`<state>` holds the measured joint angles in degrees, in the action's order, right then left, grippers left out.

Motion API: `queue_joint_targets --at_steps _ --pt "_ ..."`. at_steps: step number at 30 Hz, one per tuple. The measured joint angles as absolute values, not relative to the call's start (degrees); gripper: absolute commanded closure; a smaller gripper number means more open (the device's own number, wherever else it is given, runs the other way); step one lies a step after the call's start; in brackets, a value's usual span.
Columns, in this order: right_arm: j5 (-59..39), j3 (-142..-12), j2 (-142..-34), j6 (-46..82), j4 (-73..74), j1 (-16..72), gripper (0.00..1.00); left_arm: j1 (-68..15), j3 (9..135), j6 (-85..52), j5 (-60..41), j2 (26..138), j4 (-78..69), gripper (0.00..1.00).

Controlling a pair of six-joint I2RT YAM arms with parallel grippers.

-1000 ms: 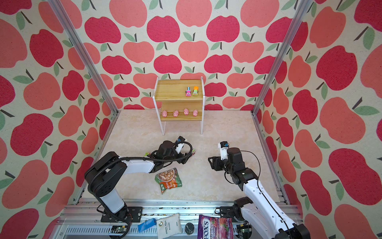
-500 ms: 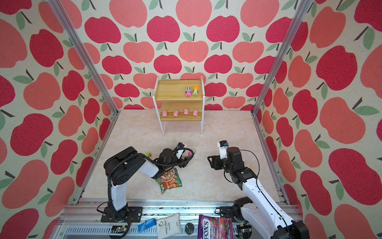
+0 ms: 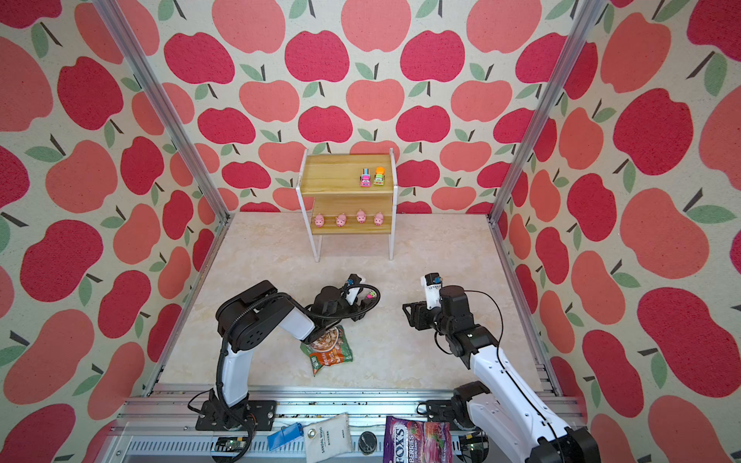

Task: Place and organize the plastic toys onto the shelf

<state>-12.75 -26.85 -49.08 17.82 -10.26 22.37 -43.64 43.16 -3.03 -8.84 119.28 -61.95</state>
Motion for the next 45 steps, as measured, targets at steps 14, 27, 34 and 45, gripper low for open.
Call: queue_joint_targets --at_steps 14,27,34,45 --pt "-12.8 -26.9 -48.7 17.4 -10.3 22.4 0.38 -43.7 46.5 -2.0 -9.7 120.4 -59.0 0.52" --pt "-12.7 -26.7 -47.8 17.4 -10.3 22.4 0.38 -43.7 46.6 -2.0 -9.9 120.4 -58.0 0.68" --pt "-11.1 -26.7 -44.6 17.4 -10.5 22.4 0.38 -44.9 47.2 -2.5 -6.3 114.3 -49.7 0.71" --pt "-3.8 -30.3 -41.9 16.7 -13.5 22.4 0.39 -47.5 62.6 -9.3 2.4 92.6 -18.3 0.71"
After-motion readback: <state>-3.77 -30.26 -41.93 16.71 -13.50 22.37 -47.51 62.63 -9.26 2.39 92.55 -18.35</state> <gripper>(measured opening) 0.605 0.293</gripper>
